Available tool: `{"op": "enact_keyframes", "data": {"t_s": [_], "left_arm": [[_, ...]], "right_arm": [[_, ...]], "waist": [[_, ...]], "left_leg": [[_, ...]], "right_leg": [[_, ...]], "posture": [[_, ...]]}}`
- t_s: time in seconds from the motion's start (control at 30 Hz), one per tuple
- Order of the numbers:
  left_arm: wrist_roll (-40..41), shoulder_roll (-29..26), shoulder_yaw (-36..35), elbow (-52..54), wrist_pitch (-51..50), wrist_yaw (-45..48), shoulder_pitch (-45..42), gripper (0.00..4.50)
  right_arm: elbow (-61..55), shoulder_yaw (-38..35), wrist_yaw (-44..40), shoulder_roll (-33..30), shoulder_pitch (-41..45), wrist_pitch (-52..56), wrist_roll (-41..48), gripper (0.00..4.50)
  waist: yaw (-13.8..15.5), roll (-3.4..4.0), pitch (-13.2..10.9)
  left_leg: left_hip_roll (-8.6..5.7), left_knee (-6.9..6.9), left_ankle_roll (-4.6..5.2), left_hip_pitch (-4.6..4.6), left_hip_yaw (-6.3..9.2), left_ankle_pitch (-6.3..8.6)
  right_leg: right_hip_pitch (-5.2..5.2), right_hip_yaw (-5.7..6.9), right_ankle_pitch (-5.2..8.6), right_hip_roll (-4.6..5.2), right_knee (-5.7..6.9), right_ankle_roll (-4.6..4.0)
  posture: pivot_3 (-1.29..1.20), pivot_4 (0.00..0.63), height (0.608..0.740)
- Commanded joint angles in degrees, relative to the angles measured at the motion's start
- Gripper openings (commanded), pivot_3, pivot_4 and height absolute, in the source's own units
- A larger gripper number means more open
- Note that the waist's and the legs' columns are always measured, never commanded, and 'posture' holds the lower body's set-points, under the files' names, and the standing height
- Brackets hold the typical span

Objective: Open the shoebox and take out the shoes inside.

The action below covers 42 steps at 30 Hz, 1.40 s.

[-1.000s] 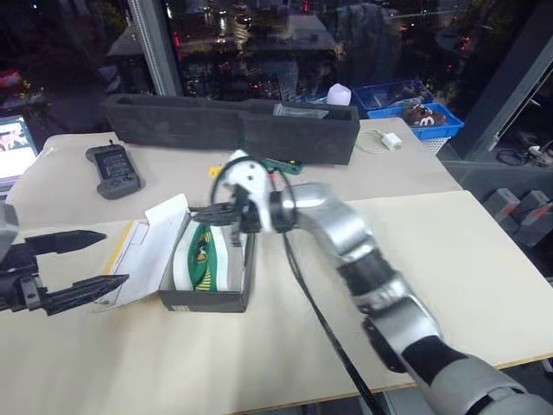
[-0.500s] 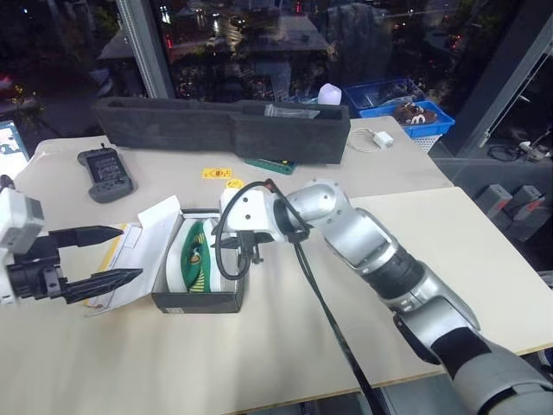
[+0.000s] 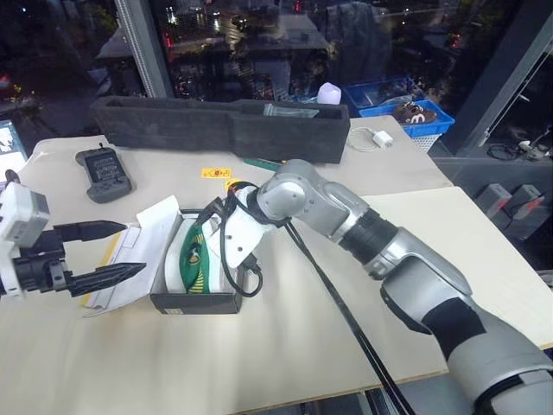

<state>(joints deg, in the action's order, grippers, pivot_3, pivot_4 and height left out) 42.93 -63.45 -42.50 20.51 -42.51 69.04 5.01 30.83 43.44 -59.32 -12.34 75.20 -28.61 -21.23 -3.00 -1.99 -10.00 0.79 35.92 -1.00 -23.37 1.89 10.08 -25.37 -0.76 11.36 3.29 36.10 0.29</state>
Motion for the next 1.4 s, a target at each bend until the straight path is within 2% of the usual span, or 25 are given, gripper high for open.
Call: {"op": "enact_keyframes", "data": {"t_s": [0.03,0.33,0.4,0.53,0.67,0.8,0.93,1.1,1.4], "left_arm": [[0.8,-0.8,-0.6,1.1,-0.2,-0.5,-0.9,4.5],[1.3,-0.2,-1.4,2.5,-1.2,-1.4,-0.5,4.5],[1.5,-0.1,-1.8,2.8,-1.6,-1.5,-0.4,4.5],[1.9,0.0,-2.7,3.4,-2.4,-1.7,0.1,4.5],[2.6,-0.1,-3.0,3.6,-3.2,-1.9,-0.1,4.5],[2.8,-1.0,-2.3,2.2,-3.2,-1.9,-1.1,4.5],[2.5,-1.9,-3.8,-1.2,-4.0,-1.5,-1.7,4.5],[-2.2,-3.0,-7.1,-7.4,-1.5,3.0,3.0,4.5],[-1.6,-1.2,-6.4,-6.9,-1.2,2.8,3.2,4.5]], "right_arm": [[3.2,1.6,1.8,2.9,1.9,-7.0,-3.5,3.78],[16.3,9.7,14.8,9.2,2.9,-15.7,-20.0,3.78],[19.3,11.2,18.3,9.8,3.4,-16.0,-23.3,3.78],[22.1,12.4,20.7,9.9,4.0,-17.9,-26.2,3.78],[20.7,10.0,19.2,8.3,6.6,-19.0,-24.6,3.78],[15.1,6.7,13.2,4.4,9.0,-19.1,-20.6,3.78],[10.7,6.2,9.8,3.5,7.2,-17.5,-19.6,3.78],[5.5,5.3,4.9,2.6,4.7,-15.3,-18.1,3.78],[5.4,10.4,7.3,1.6,2.9,-16.5,-27.9,3.78]], "waist": [[0.0,0.0,0.0],[-0.7,0.0,0.0],[-0.9,-0.02,0.0],[-0.9,-0.03,0.0],[-0.8,-0.01,0.0],[-0.6,-0.08,-0.1],[-0.5,-0.38,-0.2],[-1.1,-0.54,-0.1],[-0.5,-0.43,-0.2]], "left_leg": [[0.0,0.0,-0.01,0.0,0.0,0.0],[0.04,-0.04,-0.11,0.21,0.0,0.06],[0.04,-0.07,-0.11,0.38,0.0,0.07],[0.05,-0.06,-0.12,0.64,0.01,0.07],[0.08,-0.07,-0.12,0.98,0.01,0.07],[0.14,-0.07,-0.12,0.96,0.01,0.07],[0.12,-0.05,-0.11,0.68,0.01,0.07],[0.25,-0.13,-0.39,0.43,0.0,0.25],[0.23,-0.08,-0.51,0.46,0.02,0.32]], "right_leg": [[0.0,0.0,0.0,-0.01,0.0,-0.01],[0.08,-0.02,0.06,-0.11,0.1,-0.14],[0.18,-0.02,0.3,-0.12,0.13,-0.54],[0.24,-0.08,0.45,-0.09,0.56,-0.78],[0.42,-0.06,0.57,-0.13,0.79,-0.96],[0.43,-0.02,0.59,-0.16,0.78,-1.0],[0.24,-0.01,0.58,-0.18,0.74,-0.98],[-0.06,0.01,0.52,-0.32,0.76,-0.7],[0.0,0.08,0.77,-0.25,0.89,-0.81]], "posture": [[0.0,0.15,0.728],[0.0,0.15,0.728],[0.0,0.15,0.728],[0.0,0.15,0.728],[0.0,0.15,0.728],[0.0,0.15,0.728],[0.0,0.15,0.728],[0.0,0.15,0.728],[0.0,0.15,0.728]]}}
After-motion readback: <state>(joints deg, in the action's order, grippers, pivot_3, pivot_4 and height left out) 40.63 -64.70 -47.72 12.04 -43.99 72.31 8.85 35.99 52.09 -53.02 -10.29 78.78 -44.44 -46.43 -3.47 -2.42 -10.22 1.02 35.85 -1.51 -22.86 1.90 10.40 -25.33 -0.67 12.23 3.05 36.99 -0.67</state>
